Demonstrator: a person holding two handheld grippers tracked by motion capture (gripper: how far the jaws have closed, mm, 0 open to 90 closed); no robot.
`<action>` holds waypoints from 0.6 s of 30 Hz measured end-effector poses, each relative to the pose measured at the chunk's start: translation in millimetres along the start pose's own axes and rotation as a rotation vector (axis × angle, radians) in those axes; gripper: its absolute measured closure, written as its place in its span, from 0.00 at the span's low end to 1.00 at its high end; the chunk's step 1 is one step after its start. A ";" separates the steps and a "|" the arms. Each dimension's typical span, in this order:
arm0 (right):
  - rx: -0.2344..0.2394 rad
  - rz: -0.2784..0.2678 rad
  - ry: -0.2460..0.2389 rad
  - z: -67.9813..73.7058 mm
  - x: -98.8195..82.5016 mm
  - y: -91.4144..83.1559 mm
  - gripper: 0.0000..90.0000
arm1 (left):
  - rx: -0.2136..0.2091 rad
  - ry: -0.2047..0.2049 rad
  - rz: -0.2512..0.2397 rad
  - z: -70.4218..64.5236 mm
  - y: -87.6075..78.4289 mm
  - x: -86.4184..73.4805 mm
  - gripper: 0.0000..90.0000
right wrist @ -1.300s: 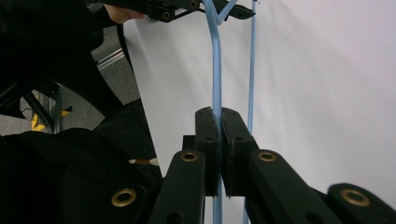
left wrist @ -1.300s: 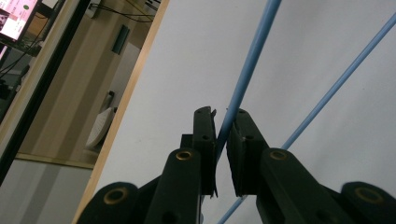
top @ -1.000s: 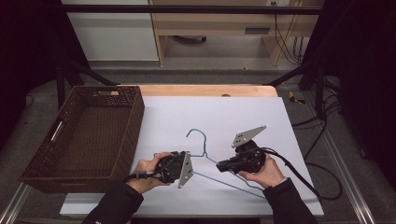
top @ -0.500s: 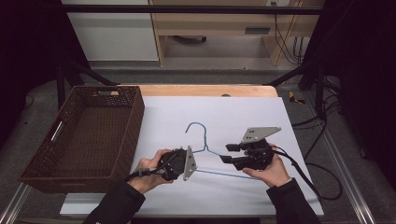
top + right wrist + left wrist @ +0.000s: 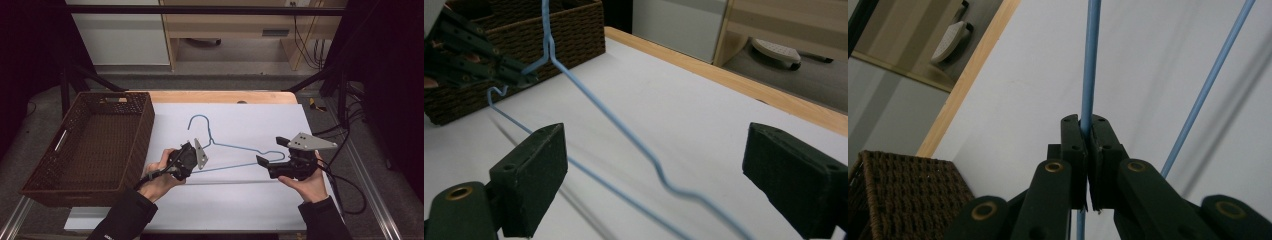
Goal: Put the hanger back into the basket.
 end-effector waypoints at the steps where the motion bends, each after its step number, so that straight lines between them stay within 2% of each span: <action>1: -0.004 -0.001 0.005 -2.2 -2.5 -1.3 0.13 | 0.005 -0.011 0.009 2.9 -0.2 0.3 0.97; 7: -0.039 0.001 0.030 -12.1 -19.1 -8.7 0.09 | 0.019 -0.085 0.037 22.1 -2.9 6.9 0.97; 11: -0.059 0.008 0.045 -16.0 -29.8 -11.8 0.08 | -0.001 -0.096 0.043 33.2 -6.4 12.5 0.97; 16: -0.062 0.021 0.063 -20.9 -42.2 -11.9 0.09 | -0.042 -0.117 0.046 46.9 -14.0 15.7 0.97; 18: -0.063 0.023 0.071 -23.1 -45.7 -11.4 0.09 | -0.044 -0.129 0.056 53.0 -18.6 15.8 0.97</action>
Point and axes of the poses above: each handheld gripper's, and its own axes: y roughly forward along the jaws, x roughly out of its top, z roughly to its left, the point moved 4 cm from there along y, roughly forward along the jaws, and after that the axes turned 15 degrees about y, right-handed, at the moved point
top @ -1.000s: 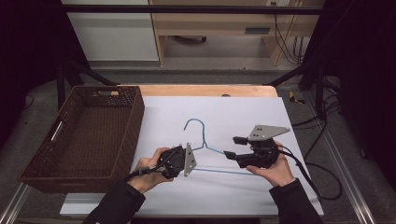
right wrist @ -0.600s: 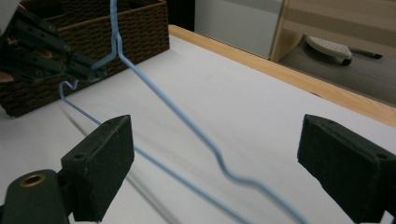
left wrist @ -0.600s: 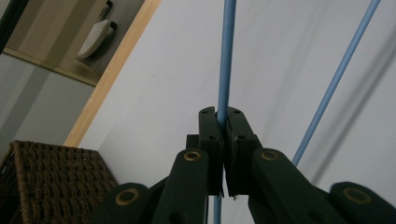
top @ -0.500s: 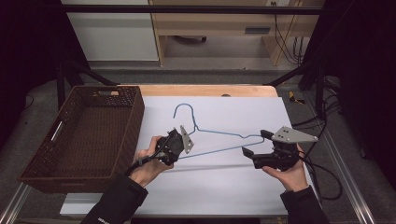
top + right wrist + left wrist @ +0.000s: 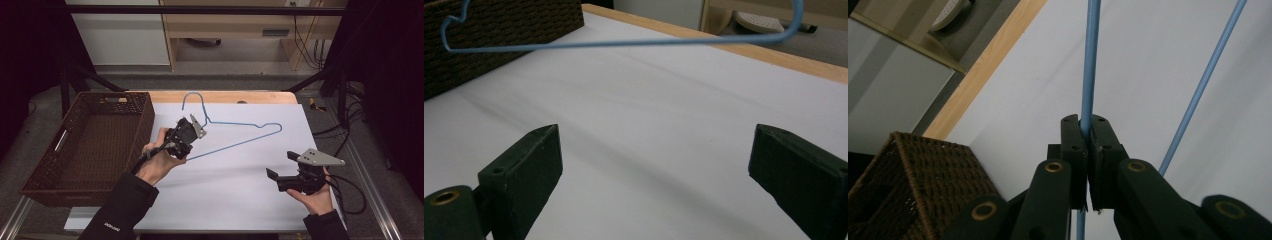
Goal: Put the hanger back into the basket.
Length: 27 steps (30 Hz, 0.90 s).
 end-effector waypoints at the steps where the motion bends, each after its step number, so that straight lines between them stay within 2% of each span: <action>1: 0.001 0.001 0.007 -0.7 -1.5 0.4 0.09 | -0.004 -0.010 -0.004 2.8 -2.5 0.0 0.97; 4: -0.006 0.006 0.008 -3.3 -7.1 3.2 0.08 | 0.004 -0.022 0.010 13.3 -11.3 -2.3 0.97; 10: -0.019 0.003 0.013 -6.4 -11.4 5.2 0.08 | 0.009 -0.090 0.010 35.7 -25.7 -15.1 0.97; 18: -0.019 -0.014 0.026 -9.3 -12.8 4.7 0.09 | 0.051 -0.167 0.058 66.9 -41.1 -42.7 0.97; 21: -0.023 -0.010 0.018 -9.5 -13.6 5.6 0.09 | 0.074 -0.182 0.070 78.2 -45.1 -54.1 0.97; 27: -0.024 -0.003 0.016 -9.0 -14.4 6.9 0.08 | 0.101 -0.237 0.112 92.7 -52.9 -78.3 0.97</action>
Point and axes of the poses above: each handheld gripper's, and its own axes: y roughly forward along the jaws, x roughly out of its top, z roughly to its left, the point moved 4 cm from there along y, roughly forward along the jaws, and after that the axes turned 15 degrees about y, right-handed, at the moved point
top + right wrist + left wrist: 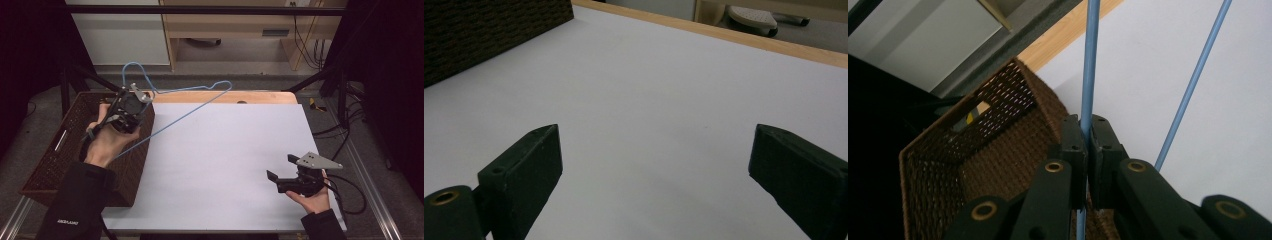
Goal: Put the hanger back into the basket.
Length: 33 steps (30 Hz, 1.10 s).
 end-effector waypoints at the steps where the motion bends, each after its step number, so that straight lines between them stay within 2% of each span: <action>1: 0.000 0.002 0.000 0.0 -0.2 0.1 0.08 | 0.005 -0.011 0.002 3.1 0.1 -3.4 0.97; 9: 0.002 0.004 -0.001 0.3 -0.5 0.6 0.08 | 0.037 -0.077 0.047 27.7 0.5 -34.3 0.97; 12: -0.001 0.009 0.001 0.6 -1.0 1.1 0.08 | 0.055 -0.106 0.076 38.7 2.3 -52.3 0.97; 13: -0.001 0.009 0.001 0.6 -1.0 1.1 0.08 | 0.055 -0.106 0.076 38.7 2.3 -52.3 0.97; 20: 0.000 0.008 -0.002 0.6 -1.0 1.7 0.08 | 0.075 -0.140 0.122 52.6 4.2 -80.2 0.97; 28: -0.001 0.006 0.000 0.5 -0.7 1.1 0.07 | 0.085 -0.172 0.136 60.7 6.0 -106.8 0.97; 33: -0.003 0.006 -0.003 0.1 -0.6 1.2 0.07 | 0.090 -0.188 0.163 63.9 10.9 -122.0 0.97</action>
Point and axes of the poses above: each handheld gripper's, and its own axes: y roughly forward along the jaws, x roughly out of its top, z roughly to its left, the point moved 4 cm from there along y, roughly forward along the jaws, and after that the axes turned 15 degrees about y, right-handed, at the moved point
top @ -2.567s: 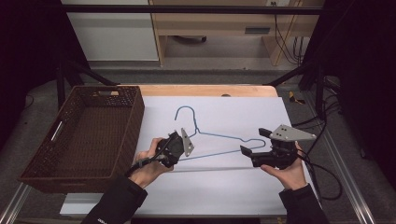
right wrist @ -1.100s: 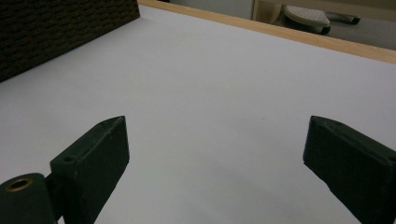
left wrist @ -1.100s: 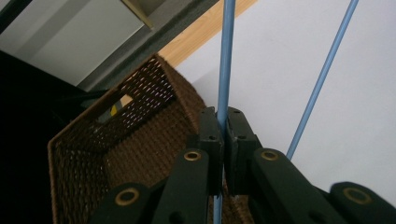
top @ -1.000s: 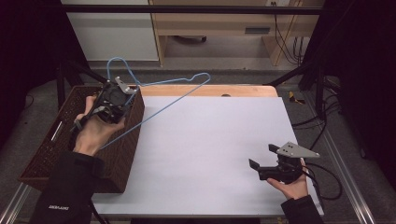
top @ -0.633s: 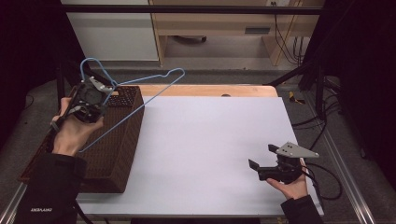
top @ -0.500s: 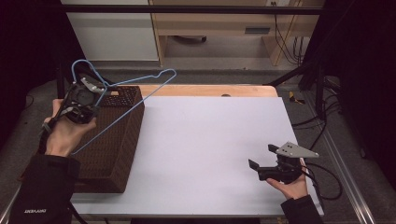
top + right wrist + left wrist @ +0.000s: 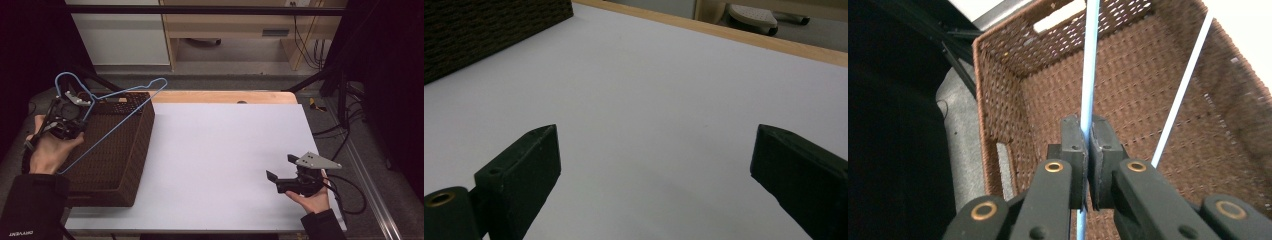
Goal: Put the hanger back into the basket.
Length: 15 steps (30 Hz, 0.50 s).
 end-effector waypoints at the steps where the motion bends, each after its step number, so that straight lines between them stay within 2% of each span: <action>1: 0.000 0.000 0.000 0.0 0.0 0.0 0.07 | 0.002 -0.005 0.001 1.1 1.7 -2.2 0.97; 6: 0.001 -0.008 -0.001 -0.2 0.6 -1.1 0.07 | 0.006 -0.026 0.026 5.9 11.3 -14.6 0.97; 13: 0.000 -0.009 -0.002 -0.3 0.7 -1.2 0.07 | 0.027 -0.024 0.087 12.6 23.7 -34.3 0.97; 15: -0.002 -0.007 -0.004 -0.4 0.5 -0.9 0.07 | 0.029 -0.041 0.085 13.4 28.0 -38.8 0.97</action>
Point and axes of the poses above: each handheld gripper's, and its own axes: y roughly forward along the jaws, x roughly out of its top, z roughly to its left, the point moved 4 cm from there along y, roughly forward along the jaws, and after that the axes turned 15 degrees about y, right-handed, at the moved point
